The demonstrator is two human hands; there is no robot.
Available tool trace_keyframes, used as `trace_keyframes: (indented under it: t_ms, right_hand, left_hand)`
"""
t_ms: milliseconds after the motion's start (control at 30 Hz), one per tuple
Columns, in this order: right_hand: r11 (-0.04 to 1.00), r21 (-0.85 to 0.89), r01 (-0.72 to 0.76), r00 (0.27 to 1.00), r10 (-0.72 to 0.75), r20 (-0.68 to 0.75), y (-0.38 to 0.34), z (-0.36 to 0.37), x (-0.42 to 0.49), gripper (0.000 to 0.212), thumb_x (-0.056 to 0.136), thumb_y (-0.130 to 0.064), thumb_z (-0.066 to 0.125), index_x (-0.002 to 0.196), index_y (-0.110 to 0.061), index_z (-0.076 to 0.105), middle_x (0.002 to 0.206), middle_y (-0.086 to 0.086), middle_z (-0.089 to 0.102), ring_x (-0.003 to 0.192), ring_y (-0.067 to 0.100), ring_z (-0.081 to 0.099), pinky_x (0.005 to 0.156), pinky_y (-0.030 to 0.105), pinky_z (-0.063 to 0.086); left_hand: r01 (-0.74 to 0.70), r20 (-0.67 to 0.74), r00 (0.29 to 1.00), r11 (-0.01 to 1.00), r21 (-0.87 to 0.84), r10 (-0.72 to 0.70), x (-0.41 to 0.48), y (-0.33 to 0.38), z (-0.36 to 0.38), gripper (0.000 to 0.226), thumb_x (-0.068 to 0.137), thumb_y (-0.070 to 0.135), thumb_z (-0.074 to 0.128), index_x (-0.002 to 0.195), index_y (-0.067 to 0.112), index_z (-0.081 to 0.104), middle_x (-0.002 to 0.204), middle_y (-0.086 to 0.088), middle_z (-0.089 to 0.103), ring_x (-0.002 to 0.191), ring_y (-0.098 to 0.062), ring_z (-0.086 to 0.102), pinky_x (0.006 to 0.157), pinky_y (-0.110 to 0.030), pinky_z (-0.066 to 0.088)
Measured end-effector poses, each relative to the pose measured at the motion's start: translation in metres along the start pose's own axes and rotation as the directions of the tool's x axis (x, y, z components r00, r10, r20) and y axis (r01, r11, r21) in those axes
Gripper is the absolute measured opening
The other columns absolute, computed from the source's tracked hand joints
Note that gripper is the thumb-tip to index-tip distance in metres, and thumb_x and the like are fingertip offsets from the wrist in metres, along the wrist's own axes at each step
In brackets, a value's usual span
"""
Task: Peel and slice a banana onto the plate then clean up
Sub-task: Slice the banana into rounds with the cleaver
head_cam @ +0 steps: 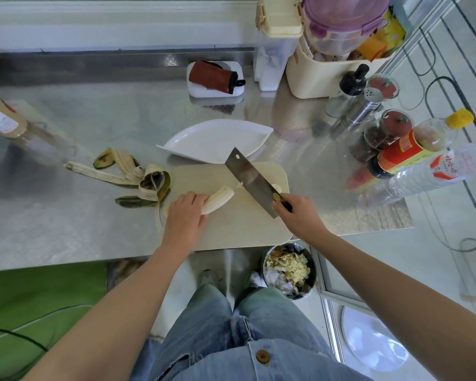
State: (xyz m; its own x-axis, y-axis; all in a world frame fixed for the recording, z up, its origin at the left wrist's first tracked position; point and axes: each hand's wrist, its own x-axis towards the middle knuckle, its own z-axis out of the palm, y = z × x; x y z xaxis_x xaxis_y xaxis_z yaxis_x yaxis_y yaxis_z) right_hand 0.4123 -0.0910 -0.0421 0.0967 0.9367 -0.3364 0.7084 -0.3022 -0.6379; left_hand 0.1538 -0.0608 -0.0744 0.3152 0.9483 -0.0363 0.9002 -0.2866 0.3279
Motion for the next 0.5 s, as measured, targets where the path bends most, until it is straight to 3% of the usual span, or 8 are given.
trace_keyframes:
  t_ms: [233,500]
  right_hand:
    - [0.996,-0.083,0.019,0.996,-0.011,0.092,-0.009,0.014,-0.003,0.030,0.096,-0.023,0.049,0.066,-0.015,0.048,0.057,0.000,0.046,0.053,0.014,0.041,0.053,0.029,0.030]
    - [0.992,-0.081,-0.101,0.995,0.099,-0.024,0.001,0.004,-0.009,0.030,0.096,-0.023,0.047,0.070,-0.007,0.050,0.058,0.005,0.048,0.053,0.019,0.044,0.051,0.030,0.031]
  left_hand:
    - [0.005,0.000,1.000,0.999,-0.044,-0.005,0.002,-0.007,-0.003,0.042,0.077,0.009,0.072,0.117,0.009,0.058,0.101,-0.010,0.058,0.088,-0.025,0.054,0.074,-0.039,0.046]
    - [-0.063,0.039,0.997,0.996,-0.059,0.066,0.009,0.005,0.003,0.039,0.079,0.010,0.070,0.117,0.011,0.060,0.100,-0.008,0.058,0.086,-0.023,0.053,0.072,-0.034,0.043]
